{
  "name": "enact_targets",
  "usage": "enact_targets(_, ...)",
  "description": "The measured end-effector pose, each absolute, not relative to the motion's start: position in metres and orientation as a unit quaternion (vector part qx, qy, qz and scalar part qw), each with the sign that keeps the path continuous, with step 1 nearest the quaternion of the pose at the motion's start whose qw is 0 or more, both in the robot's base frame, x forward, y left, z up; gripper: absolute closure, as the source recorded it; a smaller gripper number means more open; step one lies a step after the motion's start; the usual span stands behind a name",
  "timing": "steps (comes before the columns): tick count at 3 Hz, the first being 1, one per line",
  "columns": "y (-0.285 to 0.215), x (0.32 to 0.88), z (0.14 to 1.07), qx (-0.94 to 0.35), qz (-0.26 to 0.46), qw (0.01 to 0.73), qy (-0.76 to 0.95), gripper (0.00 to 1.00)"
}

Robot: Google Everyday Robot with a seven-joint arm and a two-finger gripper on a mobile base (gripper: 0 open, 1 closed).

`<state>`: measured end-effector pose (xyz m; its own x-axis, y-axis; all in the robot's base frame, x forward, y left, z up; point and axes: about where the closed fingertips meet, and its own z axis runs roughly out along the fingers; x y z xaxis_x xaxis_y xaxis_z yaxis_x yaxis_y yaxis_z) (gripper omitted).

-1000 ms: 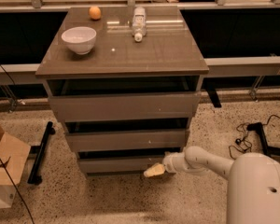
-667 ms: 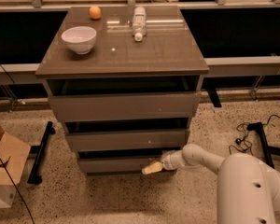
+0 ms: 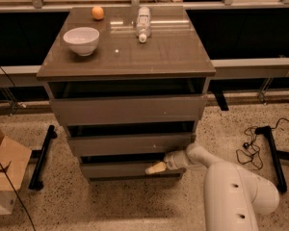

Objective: Open bottom drawer

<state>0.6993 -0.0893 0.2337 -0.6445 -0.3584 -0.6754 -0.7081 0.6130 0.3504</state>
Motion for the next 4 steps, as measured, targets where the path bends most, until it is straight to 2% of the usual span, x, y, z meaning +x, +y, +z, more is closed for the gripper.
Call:
enact_targets(1, -0.087, 0.698, 0.222, -0.318, 0.313, 0.261, 0.856, 0.18)
enact_targets(3, -0.116, 0.690, 0.275, -0.349, 0.260, 0.271, 0.859, 0.65)
enact_targets(4, -0.108, 0.667, 0.275, -0.353, 0.265, 0.255, 0.860, 0.67)
